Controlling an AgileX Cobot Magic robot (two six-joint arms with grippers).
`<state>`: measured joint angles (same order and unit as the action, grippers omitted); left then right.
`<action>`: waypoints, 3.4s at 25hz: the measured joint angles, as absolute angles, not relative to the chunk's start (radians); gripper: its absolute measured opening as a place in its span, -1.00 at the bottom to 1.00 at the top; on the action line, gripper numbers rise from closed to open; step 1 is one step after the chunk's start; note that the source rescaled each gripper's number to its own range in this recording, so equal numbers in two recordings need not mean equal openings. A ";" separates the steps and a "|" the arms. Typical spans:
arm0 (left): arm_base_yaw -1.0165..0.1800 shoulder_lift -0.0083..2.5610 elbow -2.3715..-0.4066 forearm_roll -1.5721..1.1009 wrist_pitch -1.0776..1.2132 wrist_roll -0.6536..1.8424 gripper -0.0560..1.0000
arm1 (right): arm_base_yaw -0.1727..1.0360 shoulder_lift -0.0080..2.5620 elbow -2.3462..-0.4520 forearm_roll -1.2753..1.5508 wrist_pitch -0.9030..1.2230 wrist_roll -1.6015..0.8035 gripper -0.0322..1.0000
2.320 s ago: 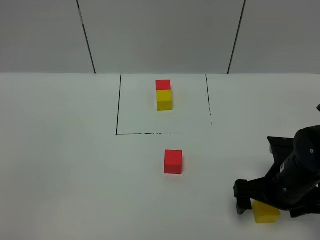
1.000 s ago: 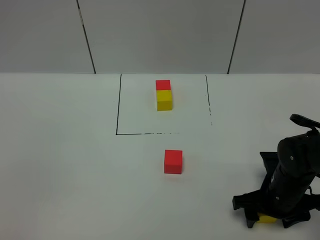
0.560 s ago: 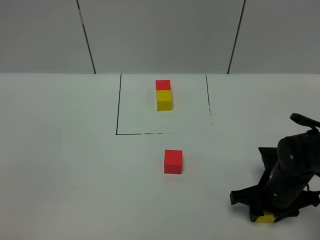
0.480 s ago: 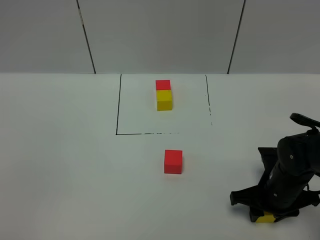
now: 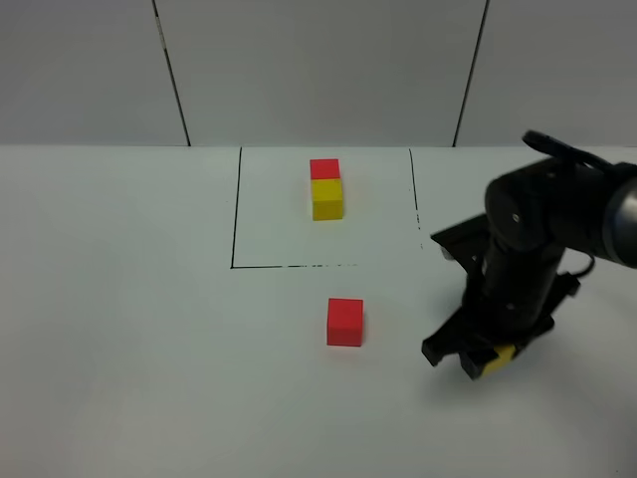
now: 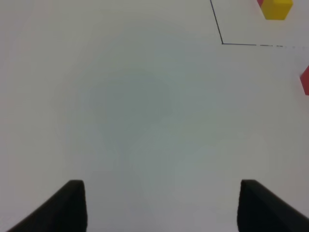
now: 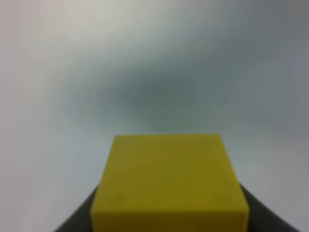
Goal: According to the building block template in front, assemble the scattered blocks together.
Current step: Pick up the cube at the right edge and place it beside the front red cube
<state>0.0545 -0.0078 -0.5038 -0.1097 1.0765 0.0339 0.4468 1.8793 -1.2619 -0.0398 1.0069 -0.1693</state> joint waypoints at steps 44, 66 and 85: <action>0.054 -0.008 -0.504 -0.108 1.077 0.034 -0.01 | 0.597 2.265 -1.726 -0.135 1.126 -0.872 -0.94; 0.054 -0.008 -0.504 -0.105 1.077 0.034 -0.02 | 0.585 2.311 -1.727 -0.092 1.037 -0.973 -0.94; 0.054 -0.008 -0.504 -0.105 1.077 0.034 -0.01 | 0.585 2.311 -1.727 -0.091 1.032 -1.030 -0.94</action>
<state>0.0545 -0.0078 -0.5038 -0.1052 1.0765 0.0339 0.5848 2.3106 -1.7267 -0.0913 1.0318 -1.0297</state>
